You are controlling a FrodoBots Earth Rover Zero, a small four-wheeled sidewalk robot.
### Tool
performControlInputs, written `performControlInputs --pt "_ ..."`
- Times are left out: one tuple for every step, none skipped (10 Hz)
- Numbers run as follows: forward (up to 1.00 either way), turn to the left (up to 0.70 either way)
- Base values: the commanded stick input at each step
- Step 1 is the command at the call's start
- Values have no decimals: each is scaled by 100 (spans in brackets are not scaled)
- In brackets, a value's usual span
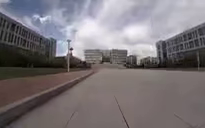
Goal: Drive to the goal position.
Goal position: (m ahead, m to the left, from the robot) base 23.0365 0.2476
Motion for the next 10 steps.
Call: performControlInputs --pt "70 0" --pt "70 0" --pt "70 0" --pt "70 0" --pt "70 0" --pt "70 0" --pt "70 0" --pt "70 0" --pt "70 0" --pt "70 0"
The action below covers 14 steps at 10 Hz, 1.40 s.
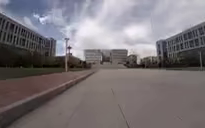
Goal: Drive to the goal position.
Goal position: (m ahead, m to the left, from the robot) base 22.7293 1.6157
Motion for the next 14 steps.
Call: performControlInputs --pt "70 0" --pt "70 0" --pt "70 0" --pt "70 0" --pt "70 0" --pt "70 0" --pt "70 0" --pt "70 0" --pt "70 0" --pt "70 0" --pt "70 0" --pt "70 0" --pt "70 0" --pt "70 0"
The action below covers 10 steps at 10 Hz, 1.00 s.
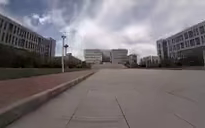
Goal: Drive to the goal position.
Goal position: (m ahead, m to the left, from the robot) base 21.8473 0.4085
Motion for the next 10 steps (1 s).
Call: performControlInputs --pt "70 0" --pt "70 0" --pt "70 0" --pt "70 0" --pt "70 0" --pt "70 0" --pt "70 0" --pt "70 0" --pt "70 0" --pt "70 0"
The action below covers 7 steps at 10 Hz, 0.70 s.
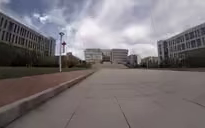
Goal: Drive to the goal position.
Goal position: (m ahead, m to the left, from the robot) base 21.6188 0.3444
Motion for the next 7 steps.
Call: performControlInputs --pt "70 0" --pt "70 0" --pt "70 0" --pt "70 0" --pt "70 0" --pt "70 0" --pt "70 0"
